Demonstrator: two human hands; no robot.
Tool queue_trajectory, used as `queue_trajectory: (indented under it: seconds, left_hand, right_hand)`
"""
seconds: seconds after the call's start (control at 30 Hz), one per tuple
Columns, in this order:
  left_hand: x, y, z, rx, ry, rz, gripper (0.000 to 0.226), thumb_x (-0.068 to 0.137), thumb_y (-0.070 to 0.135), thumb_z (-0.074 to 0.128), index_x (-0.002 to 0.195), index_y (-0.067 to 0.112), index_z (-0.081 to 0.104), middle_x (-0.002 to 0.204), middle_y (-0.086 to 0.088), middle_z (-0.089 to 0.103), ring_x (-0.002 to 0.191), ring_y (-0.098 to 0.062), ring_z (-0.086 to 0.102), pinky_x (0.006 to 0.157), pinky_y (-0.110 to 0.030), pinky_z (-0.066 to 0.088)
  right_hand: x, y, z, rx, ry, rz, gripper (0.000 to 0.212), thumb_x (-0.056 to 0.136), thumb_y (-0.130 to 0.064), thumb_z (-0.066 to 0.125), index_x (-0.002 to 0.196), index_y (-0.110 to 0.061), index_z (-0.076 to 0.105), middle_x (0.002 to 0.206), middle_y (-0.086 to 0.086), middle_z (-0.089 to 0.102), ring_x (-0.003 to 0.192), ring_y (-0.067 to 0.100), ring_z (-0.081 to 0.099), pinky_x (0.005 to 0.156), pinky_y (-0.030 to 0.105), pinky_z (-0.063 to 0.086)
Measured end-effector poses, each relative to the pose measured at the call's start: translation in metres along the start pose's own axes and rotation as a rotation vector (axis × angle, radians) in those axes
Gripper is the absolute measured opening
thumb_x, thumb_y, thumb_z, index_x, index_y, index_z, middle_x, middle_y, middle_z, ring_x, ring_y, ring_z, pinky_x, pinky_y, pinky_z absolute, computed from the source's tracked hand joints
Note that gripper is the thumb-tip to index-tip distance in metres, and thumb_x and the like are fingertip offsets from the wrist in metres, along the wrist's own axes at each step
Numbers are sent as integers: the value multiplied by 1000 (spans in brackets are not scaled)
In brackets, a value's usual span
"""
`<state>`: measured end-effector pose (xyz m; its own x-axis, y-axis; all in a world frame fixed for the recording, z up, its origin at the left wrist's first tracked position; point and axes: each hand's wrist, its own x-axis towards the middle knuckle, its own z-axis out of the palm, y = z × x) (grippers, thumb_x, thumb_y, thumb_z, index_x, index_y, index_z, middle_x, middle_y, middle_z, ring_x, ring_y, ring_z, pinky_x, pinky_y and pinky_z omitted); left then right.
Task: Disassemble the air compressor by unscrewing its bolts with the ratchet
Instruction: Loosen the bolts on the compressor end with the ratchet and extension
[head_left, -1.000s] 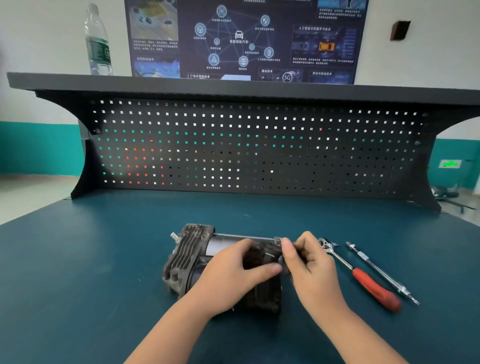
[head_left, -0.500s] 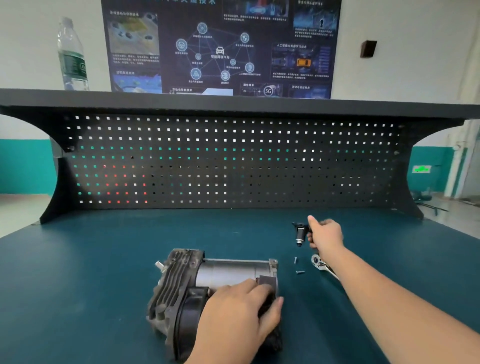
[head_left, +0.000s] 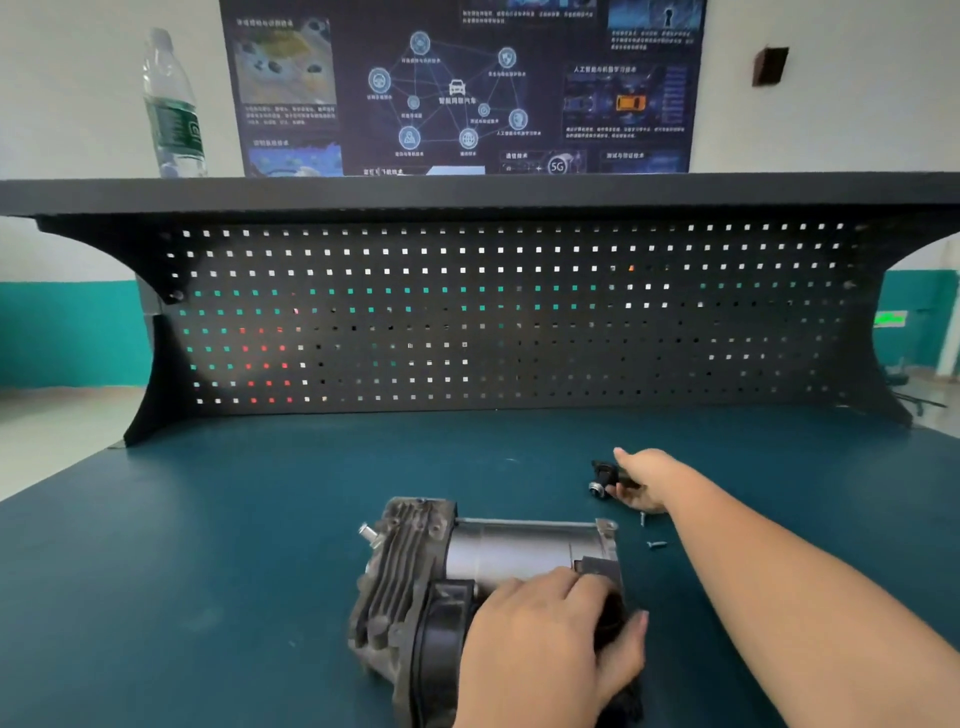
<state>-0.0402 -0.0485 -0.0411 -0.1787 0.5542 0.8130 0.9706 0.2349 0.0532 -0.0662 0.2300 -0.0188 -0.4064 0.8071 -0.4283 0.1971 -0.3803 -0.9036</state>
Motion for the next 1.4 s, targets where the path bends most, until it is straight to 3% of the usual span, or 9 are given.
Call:
queue_trajectory:
  seconds: [0.23, 0.43, 0.5, 0.57, 0.67, 0.8, 1.0, 1.17, 1.4]
  left_hand:
    - [-3, 5, -12, 4, -67, -33, 32, 76, 55, 44, 65, 30, 62, 54, 14, 55, 45, -6, 51, 45, -18, 37]
    - [-4, 7, -22, -102, -218, -111, 45, 83, 62, 35, 86, 27, 64, 76, 10, 65, 71, -10, 60, 65, -25, 46]
    - [-4, 3, -27, -272, -171, -173, 49, 86, 60, 30, 93, 26, 64, 87, 9, 67, 83, -9, 58, 75, -24, 43]
    - [-2, -10, -36, -370, 41, -306, 41, 90, 45, 33, 87, 21, 66, 83, 6, 68, 78, -7, 54, 71, -20, 37]
    - [-2, -47, -45, -215, 175, -564, 22, 92, 29, 46, 86, 22, 66, 83, 6, 67, 82, -15, 54, 71, -27, 36]
    - [-12, -62, -29, 89, -215, -625, 23, 90, 39, 49, 90, 21, 64, 106, 0, 60, 106, -25, 45, 86, -38, 35]
    - [-15, -63, -25, 19, -145, -607, 35, 96, 37, 38, 95, 23, 70, 115, 6, 58, 113, -21, 42, 92, -40, 29]
    - [-12, -69, -27, -53, -266, -623, 40, 98, 40, 30, 119, 29, 63, 134, 19, 49, 126, -11, 33, 101, -37, 23]
    - [-5, -77, -32, -138, -415, -663, 8, 76, 53, 60, 71, 48, 56, 132, 25, 45, 126, -12, 31, 98, -36, 22]
  right_hand:
    - [-69, -9, -18, -378, 11, -266, 19, 96, -26, 49, 105, -11, 41, 72, 14, 55, 49, 22, 56, 34, 15, 32]
    - [-155, 56, -35, -374, -114, -724, 12, 89, -31, 63, 97, -23, 61, 89, -2, 66, 75, 3, 59, 67, 21, 45]
    - [-163, 78, -42, -325, -134, -737, 12, 90, -26, 63, 100, -21, 61, 96, -4, 64, 79, -6, 57, 69, 13, 43]
    - [-160, 88, -52, -273, -87, -744, 12, 91, -22, 62, 102, -19, 59, 100, -3, 62, 87, -1, 57, 72, 11, 41]
    - [-144, 84, -77, -238, 157, -816, 12, 90, -15, 63, 100, -16, 58, 97, 2, 62, 93, 16, 59, 78, 19, 43]
    - [-114, 80, -121, -550, 497, -687, 11, 87, -20, 59, 97, -16, 60, 102, 9, 63, 97, 32, 58, 84, 38, 47]
    - [-101, 87, -123, -1040, 495, -432, 22, 87, -38, 56, 101, -22, 54, 103, 4, 59, 97, 28, 55, 73, 32, 47]
    - [-98, 89, -115, -1228, 579, -372, 5, 89, -24, 50, 91, -20, 52, 105, 2, 60, 91, 24, 50, 68, 30, 41]
    - [-101, 90, -113, -1236, 602, -381, 12, 90, -24, 49, 97, -19, 57, 102, 3, 60, 91, 24, 49, 67, 31, 41]
